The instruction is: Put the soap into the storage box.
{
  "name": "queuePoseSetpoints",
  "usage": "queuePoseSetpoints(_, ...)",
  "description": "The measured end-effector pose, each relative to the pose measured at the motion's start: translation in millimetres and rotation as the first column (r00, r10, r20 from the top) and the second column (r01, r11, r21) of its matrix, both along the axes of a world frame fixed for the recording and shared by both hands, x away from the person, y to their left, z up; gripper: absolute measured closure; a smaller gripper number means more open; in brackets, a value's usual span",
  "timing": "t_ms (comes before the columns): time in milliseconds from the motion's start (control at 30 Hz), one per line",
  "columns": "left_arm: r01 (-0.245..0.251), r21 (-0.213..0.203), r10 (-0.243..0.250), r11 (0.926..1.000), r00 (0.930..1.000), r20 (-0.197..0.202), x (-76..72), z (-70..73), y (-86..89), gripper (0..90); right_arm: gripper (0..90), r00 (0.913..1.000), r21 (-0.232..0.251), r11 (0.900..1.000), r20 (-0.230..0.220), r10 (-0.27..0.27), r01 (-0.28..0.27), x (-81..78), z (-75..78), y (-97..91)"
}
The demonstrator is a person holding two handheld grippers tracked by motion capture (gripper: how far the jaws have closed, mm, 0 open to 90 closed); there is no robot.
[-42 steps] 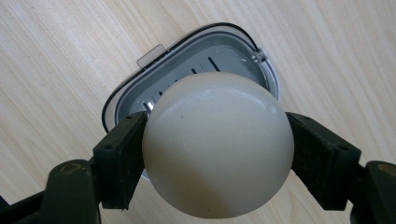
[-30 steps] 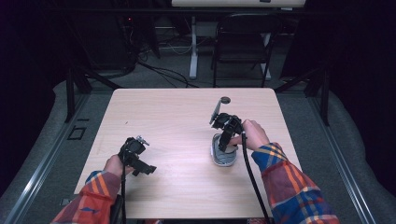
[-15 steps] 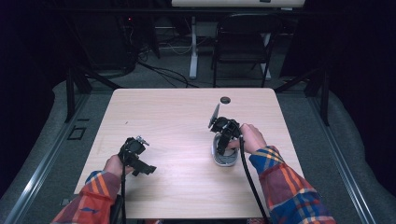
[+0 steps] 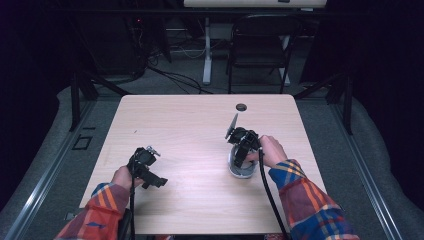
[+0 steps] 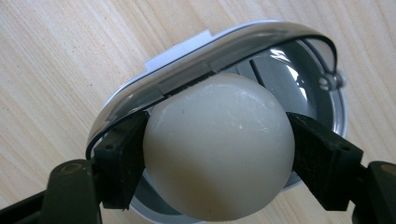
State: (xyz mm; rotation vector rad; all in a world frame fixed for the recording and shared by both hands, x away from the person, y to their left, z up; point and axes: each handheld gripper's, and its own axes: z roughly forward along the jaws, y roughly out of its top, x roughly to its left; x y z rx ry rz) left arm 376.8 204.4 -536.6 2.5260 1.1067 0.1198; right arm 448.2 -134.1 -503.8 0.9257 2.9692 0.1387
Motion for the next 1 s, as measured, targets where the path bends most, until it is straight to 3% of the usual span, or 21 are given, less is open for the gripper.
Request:
queuePoseSetpoints(600,-0.001,0.006,0.001,1.0000,1.0000,-0.002,-0.6,-0.6,-0.5,0.0,23.5,0.9998,0.016,0.9997,0.008,0.017,-0.017,0.7,0.6,-4.1)
queuePoseSetpoints(700,0.000,0.006,0.000,1.0000,1.0000,-0.003,-0.5,-0.7,-0.6,0.0,22.2,0.9998,0.035,0.9993,0.015,0.010,-0.010,-0.2,1.6,-4.5)
queuePoseSetpoints(1000,0.002,0.008,-0.002,1.0000,1.0000,-0.003,-0.5,-0.7,-0.7,0.0,17.8,0.9997,0.027,0.9996,0.021,0.008,-0.009,-1.8,7.8,-6.9)
